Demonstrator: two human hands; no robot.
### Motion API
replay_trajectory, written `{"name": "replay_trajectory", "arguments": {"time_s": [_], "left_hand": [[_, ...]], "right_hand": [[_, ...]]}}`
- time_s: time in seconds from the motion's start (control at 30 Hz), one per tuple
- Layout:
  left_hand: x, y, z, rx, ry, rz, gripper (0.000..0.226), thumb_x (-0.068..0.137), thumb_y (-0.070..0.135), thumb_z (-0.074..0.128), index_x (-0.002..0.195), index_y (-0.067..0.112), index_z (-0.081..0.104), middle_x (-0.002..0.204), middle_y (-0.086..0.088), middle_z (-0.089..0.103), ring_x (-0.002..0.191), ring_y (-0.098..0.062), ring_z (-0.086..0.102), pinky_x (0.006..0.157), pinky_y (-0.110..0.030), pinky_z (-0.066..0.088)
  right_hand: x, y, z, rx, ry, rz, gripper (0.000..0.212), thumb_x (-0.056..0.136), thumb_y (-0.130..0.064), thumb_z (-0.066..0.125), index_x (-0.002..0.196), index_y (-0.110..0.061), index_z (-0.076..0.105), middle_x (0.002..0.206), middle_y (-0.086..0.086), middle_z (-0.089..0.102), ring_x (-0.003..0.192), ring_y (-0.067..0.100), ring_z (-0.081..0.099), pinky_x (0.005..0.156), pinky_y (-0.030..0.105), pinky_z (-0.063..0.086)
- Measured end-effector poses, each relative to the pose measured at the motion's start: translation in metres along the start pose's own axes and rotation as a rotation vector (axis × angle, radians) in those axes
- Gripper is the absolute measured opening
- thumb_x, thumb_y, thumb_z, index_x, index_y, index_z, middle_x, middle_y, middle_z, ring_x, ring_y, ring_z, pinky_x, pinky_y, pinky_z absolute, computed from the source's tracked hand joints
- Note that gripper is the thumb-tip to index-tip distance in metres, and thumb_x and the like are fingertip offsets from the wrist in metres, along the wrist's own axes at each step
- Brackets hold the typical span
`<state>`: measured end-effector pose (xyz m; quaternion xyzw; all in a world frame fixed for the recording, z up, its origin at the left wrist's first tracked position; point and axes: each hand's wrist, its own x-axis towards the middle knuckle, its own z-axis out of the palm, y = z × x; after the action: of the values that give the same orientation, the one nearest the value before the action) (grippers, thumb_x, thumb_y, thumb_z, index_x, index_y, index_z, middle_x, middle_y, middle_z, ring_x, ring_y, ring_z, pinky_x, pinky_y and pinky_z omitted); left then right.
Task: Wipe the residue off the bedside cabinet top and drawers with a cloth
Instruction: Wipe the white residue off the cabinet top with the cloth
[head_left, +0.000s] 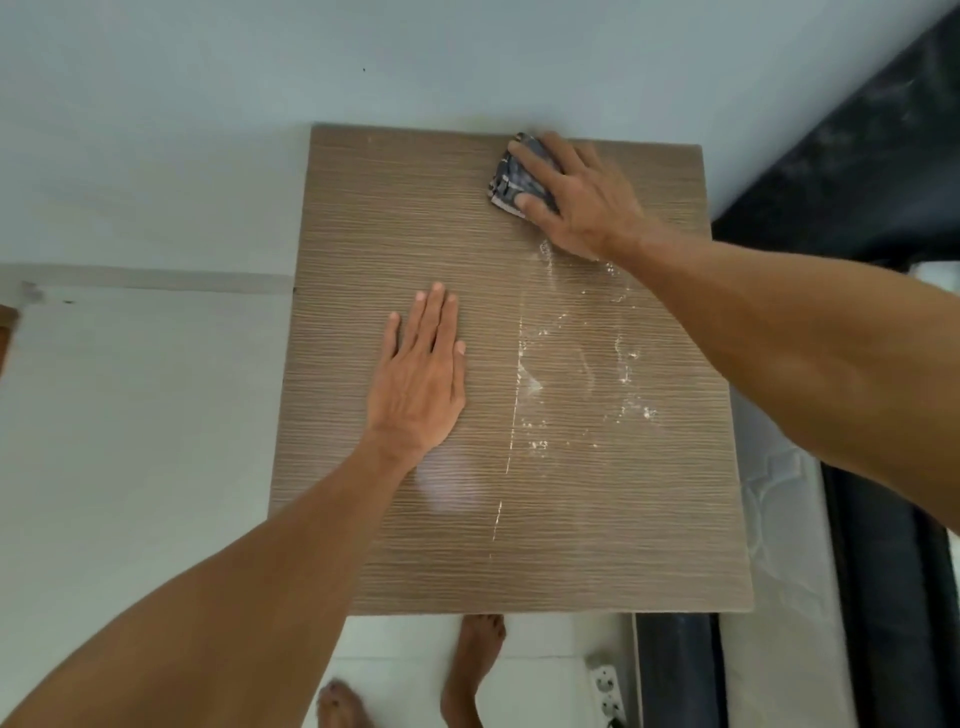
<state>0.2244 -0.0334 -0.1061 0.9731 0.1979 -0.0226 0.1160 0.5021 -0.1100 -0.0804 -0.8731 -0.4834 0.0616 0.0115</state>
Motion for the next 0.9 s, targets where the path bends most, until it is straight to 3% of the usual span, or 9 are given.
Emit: {"name": "replay_trajectory", "arguments": {"time_s": [0.1, 0.4, 0.9], "left_hand": [[0.0, 0.001, -0.002, 0.005, -0.006, -0.004, 0.055, 0.103, 0.031, 0.008, 0.153, 0.01, 0.005, 0.162, -0.007, 0.001, 0.15, -0.021, -0.002, 0.122, -0.044, 0.006], [0.0, 0.0, -0.002, 0.004, -0.001, 0.005, 0.054, 0.103, 0.03, 0.011, 0.153, 0.01, 0.007, 0.162, -0.008, 0.004, 0.15, -0.021, 0.001, 0.122, -0.043, 0.005], [-0.038, -0.025, -0.006, -0.058, 0.003, 0.071, 0.052, 0.104, 0.025, 0.018, 0.151, 0.003, 0.014, 0.161, -0.016, 0.01, 0.149, -0.029, 0.007, 0.122, -0.044, 0.008]], "right_hand": [[-0.016, -0.013, 0.009, -0.01, 0.001, 0.031, 0.066, 0.096, -0.065, 0.01, 0.155, -0.036, 0.005, 0.164, 0.009, 0.013, 0.147, 0.029, 0.022, 0.116, 0.046, 0.022], [-0.089, -0.068, 0.022, -0.018, -0.026, 0.018, 0.064, 0.1, -0.06, 0.01, 0.156, -0.031, 0.002, 0.165, 0.007, 0.008, 0.15, 0.026, 0.015, 0.12, 0.046, 0.015], [-0.241, -0.174, 0.041, 0.0, -0.037, 0.021, 0.062, 0.102, -0.054, 0.019, 0.156, -0.025, 0.014, 0.161, 0.011, 0.021, 0.145, 0.03, 0.026, 0.116, 0.046, 0.025]]}}
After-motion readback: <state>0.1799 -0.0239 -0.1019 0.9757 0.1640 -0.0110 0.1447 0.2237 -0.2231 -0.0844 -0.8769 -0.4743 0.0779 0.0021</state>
